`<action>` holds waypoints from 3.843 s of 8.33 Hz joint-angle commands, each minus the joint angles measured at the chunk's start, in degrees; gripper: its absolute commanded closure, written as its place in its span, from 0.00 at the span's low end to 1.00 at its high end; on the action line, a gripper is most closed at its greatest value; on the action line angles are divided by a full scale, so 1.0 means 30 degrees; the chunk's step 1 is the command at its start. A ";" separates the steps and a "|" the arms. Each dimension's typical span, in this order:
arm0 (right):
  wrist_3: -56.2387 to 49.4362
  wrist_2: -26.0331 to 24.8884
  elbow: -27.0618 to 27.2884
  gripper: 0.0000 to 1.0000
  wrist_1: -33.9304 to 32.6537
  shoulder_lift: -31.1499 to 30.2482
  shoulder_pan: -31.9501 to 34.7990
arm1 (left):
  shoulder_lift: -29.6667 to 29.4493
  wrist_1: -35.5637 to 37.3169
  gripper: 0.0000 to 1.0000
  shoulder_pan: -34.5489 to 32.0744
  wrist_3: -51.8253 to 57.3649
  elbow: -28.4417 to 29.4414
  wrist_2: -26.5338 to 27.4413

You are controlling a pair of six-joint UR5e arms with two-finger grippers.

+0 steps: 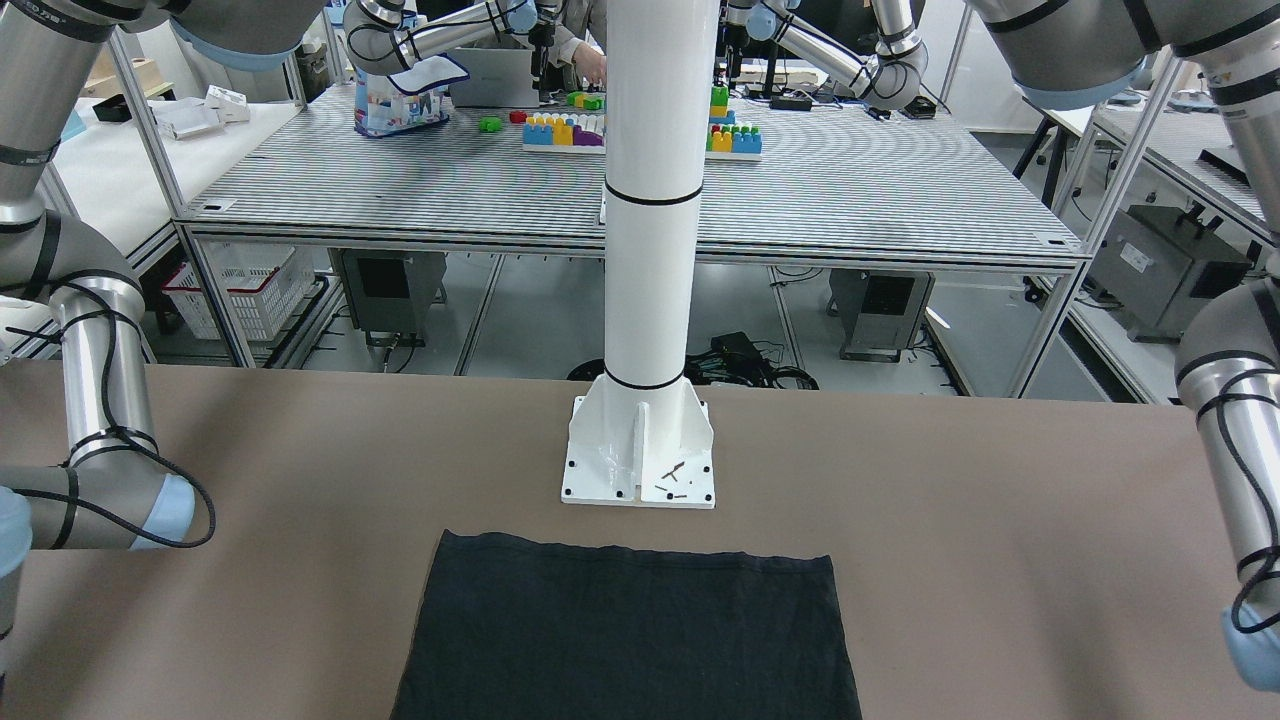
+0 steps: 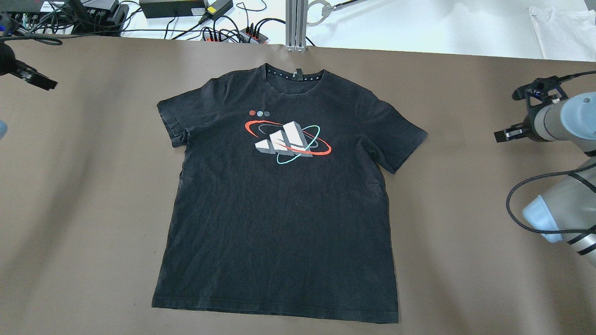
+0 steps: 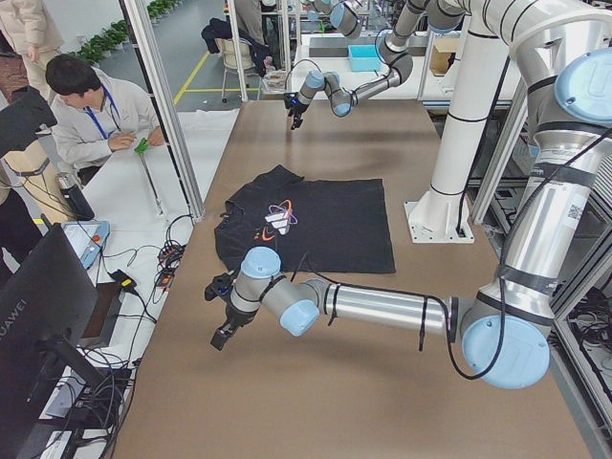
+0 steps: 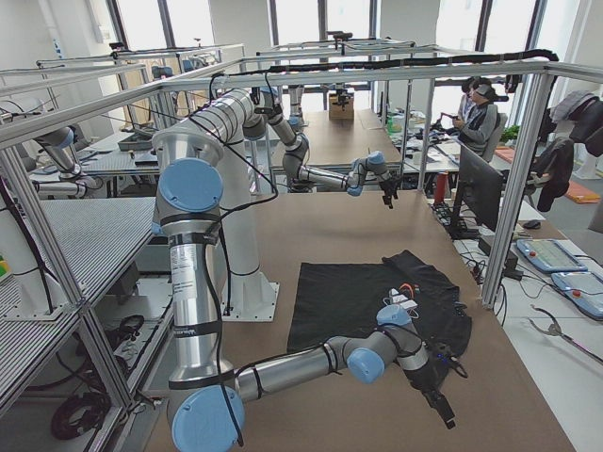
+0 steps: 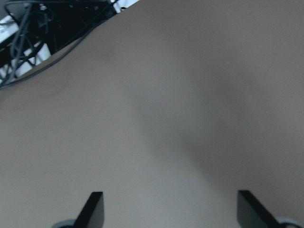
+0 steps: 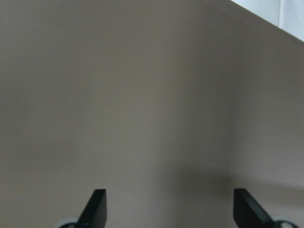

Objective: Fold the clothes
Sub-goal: 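Move the left gripper to the sleeve nearest it and grasp its edge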

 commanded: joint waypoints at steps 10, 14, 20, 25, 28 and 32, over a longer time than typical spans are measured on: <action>0.3191 0.0153 -0.0688 0.06 0.0076 0.1451 -0.2142 | -0.7235 -0.2723 0.39 0.6139 -0.8977 0.7793 0.0717; 0.3220 0.0123 -0.0658 0.06 0.0163 0.1451 -0.2406 | -0.7118 -0.2723 0.45 0.5847 -0.8948 0.7764 0.0658; 0.3191 0.0123 -0.0658 0.06 0.0163 0.1363 -0.2464 | -0.7000 -0.2752 0.69 0.5494 -0.8772 0.7764 0.0775; 0.3191 0.0123 -0.0658 0.06 0.0164 0.1363 -0.2494 | -0.6883 -0.2752 1.00 0.5436 -0.8772 0.7619 0.0747; 0.3220 0.0123 -0.0658 0.06 0.0193 0.1363 -0.2494 | -0.6941 -0.2723 1.00 0.5319 -1.0052 0.6100 0.0659; 0.3658 0.0152 -0.0600 0.06 0.0222 0.1363 -0.2523 | -0.8839 -0.2489 1.00 0.7008 -1.6258 0.5009 0.1501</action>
